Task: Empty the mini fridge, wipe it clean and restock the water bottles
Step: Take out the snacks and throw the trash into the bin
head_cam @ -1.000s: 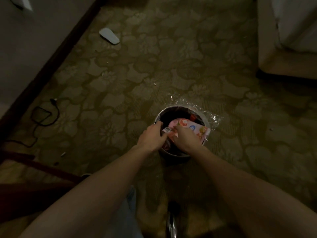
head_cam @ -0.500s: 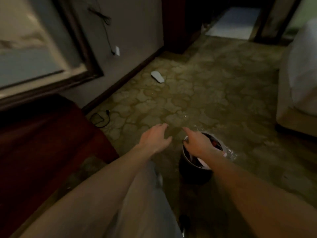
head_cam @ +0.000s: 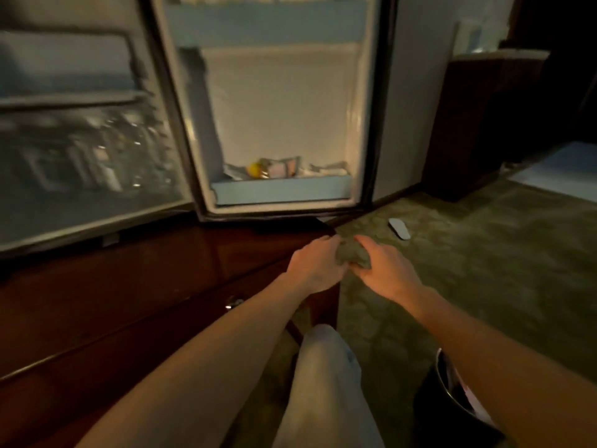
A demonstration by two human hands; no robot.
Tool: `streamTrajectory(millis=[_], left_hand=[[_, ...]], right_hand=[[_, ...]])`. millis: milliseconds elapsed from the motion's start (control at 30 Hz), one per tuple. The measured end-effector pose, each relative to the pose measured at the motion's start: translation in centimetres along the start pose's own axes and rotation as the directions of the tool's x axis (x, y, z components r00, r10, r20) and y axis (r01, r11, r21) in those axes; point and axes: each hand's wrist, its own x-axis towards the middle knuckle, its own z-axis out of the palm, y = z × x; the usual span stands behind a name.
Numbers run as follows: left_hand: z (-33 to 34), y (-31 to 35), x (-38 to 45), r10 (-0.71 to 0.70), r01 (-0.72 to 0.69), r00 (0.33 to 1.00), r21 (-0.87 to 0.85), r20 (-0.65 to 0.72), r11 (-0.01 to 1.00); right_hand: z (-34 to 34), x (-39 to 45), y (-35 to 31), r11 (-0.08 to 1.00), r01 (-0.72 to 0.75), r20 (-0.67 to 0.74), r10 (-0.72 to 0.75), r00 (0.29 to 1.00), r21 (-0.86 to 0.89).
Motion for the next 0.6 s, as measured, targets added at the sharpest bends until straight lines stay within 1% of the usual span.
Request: streamTrajectory(millis=[67,200,333,467,600], left_hand=[[-2.4,-0.9,-1.2,-0.024,0.024,0.999,-0.004,-0.048,1.000],[-6.4,-2.6,-3.5,-0.085,0.078,0.985,-0.056,-0.152,0.995],[-9.7,-4.6,-4.9,-0.073,0.082,0.978,0.042,-0.196,0.996],[-12.8,-6.2,-4.4,-0.043,0.083,0.962,0.140,-0.271,0.987],[-15.5,-7.0,-2.7,0.005,0.065,0.929,0.176,-0.370,0.982]], right_hand=[[-0.7,0.6,-2.4,0.999,0.043,-0.006,-0.043,0.999,-0.009],[-2.2,1.5,-6.2,0.993,0.119,-0.061,-0.119,0.991,0.008],[-3.6,2.9,-9.1,0.989,0.147,-0.124,-0.148,0.981,-0.019],[-5.1,5.2,-10.8,0.985,0.170,-0.205,-0.175,0.963,-0.041],[-7.1,8.3,-11.5,0.990,0.135,-0.272,-0.137,0.952,-0.028]])
